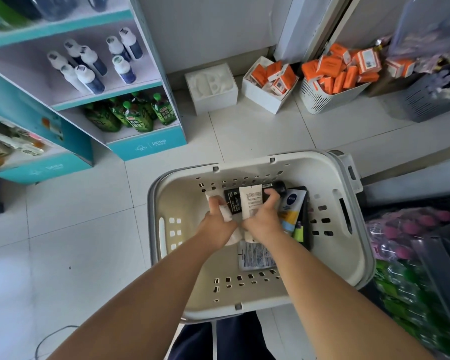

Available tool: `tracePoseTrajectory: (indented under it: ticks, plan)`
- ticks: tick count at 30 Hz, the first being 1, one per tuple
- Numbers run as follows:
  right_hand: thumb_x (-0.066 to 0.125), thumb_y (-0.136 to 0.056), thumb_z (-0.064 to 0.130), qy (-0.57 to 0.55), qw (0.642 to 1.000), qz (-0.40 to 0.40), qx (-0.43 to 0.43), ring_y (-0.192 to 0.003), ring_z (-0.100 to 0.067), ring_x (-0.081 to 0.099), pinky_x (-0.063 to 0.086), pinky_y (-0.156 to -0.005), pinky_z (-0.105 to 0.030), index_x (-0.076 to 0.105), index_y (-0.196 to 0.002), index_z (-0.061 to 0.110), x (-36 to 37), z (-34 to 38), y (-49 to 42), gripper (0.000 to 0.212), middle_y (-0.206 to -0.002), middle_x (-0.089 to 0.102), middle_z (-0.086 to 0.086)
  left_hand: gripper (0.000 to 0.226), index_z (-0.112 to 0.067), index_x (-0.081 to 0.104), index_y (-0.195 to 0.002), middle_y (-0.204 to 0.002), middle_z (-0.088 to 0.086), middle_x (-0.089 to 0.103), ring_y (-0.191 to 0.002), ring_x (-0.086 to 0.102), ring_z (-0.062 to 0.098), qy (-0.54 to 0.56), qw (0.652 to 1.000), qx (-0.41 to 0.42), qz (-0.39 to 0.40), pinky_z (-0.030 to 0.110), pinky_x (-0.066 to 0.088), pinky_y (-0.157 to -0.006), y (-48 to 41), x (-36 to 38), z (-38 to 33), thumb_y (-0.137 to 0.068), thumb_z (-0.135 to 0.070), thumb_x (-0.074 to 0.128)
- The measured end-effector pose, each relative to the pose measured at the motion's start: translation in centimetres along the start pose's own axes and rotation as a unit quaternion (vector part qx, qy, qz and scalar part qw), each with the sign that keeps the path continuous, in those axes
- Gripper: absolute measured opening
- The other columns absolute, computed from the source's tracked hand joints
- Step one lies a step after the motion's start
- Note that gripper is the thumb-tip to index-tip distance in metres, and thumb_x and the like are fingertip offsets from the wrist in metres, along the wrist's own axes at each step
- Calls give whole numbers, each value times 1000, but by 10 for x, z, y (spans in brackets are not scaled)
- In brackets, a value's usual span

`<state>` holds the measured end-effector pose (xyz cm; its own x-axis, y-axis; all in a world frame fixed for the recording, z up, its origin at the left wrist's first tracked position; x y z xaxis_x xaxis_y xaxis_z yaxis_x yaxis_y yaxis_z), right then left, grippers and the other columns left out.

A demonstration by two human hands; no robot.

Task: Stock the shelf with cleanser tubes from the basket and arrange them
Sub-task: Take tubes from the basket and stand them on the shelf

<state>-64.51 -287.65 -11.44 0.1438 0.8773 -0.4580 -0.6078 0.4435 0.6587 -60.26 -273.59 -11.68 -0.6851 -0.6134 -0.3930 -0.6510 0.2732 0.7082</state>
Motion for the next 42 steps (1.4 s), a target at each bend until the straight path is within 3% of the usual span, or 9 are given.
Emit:
tracePoseTrajectory:
  ticks: [4, 7, 10, 13, 18, 20, 23, 28, 42]
  plan:
    - [59, -72, -10, -126, 990, 43, 44, -83, -17, 50, 54, -83, -50, 28, -129, 23, -3, 8, 7, 73, -91, 41, 8, 83, -61, 5, -134, -103, 12, 63, -87, 64, 28, 86, 996, 16, 7, 38, 53, -82, 10, -9, -11, -72, -28, 51]
    - [54, -69, -5, -215, 971, 76, 65, -84, -26, 56, 54, -72, -43, 38, -126, 21, -1, 18, 20, 64, -99, 52, -6, 86, -69, -1, -134, -75, 5, 57, -61, 53, 20, 76, 995, 51, 33, 29, 47, -62, 24, -15, -24, -86, -16, 47]
    - [58, -61, 9, -295, 947, 116, 57, -94, -33, 63, 55, -78, -50, 43, -124, 26, 1, 23, 32, 67, -112, 61, -12, 88, -73, -6, -132, -97, 7, 64, -69, 58, 30, 79, 990, 105, 57, 36, 49, -67, 41, -23, -44, -92, -13, 43]
    - [61, -83, 12, -353, 926, 124, 47, -103, -37, 65, 49, -88, -66, 48, -121, 29, -7, 30, 48, 44, -113, 67, -11, 88, -75, -14, -128, -121, -2, 60, -94, 65, 33, 94, 982, 150, 63, 41, 51, -86, 58, -38, -62, -97, -19, 45]
    - [55, -91, 11, -407, 908, 92, -41, -104, -35, 67, 49, -92, -62, 59, -119, 22, -38, 60, 84, 31, -113, 71, -12, 99, -49, -21, -142, -118, -17, 58, -101, 61, -1, 202, 960, 189, 47, 24, 50, -88, 87, -67, -87, -95, -13, 58]
    - [54, -93, 13, -435, 897, 57, -63, -104, -33, 67, 49, -94, -59, 63, -115, 18, -56, 68, 103, 25, -111, 72, -12, 92, -38, -6, -148, -117, -12, 59, -100, 60, 1, 228, 954, 189, 46, 29, 50, -88, 99, -77, -97, -92, -9, 61]
    - [57, -93, 14, -461, 882, 12, -98, -105, -32, 67, 49, -95, -57, 63, -115, 15, -83, 76, 137, 23, -110, 72, -12, 58, -25, 32, -136, -123, 3, 63, -100, 64, 13, 243, 948, 190, 83, 31, 54, -82, 123, -83, -114, -90, -9, 64]
    - [58, -92, 11, -515, 840, -23, -169, -110, -35, 64, 51, -92, -57, 56, -122, 9, -126, 84, 202, 31, -118, 68, -17, 49, -27, 53, -127, -117, 3, 69, -106, 67, 21, 251, 920, 236, 188, 39, 54, -90, 182, -72, -150, -86, -3, 67]
    - [62, -86, 10, -585, 741, -194, -266, -114, -40, 60, 45, -96, -64, 57, -122, 10, -254, -1, 394, 37, -122, 65, -18, 42, -23, 55, -124, -120, 6, 69, -108, 66, 28, 137, 853, 383, 326, 49, 52, -92, 367, 38, -245, -88, -2, 64]
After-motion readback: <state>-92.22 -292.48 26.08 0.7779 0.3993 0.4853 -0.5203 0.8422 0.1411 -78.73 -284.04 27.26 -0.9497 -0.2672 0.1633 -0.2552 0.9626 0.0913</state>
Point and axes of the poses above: each hand's wrist, its own y-axis away from the middle knuckle, its own x-axis out of the palm, z = x × y, the point moved 10 cm from there along -y, towards the middle knuckle
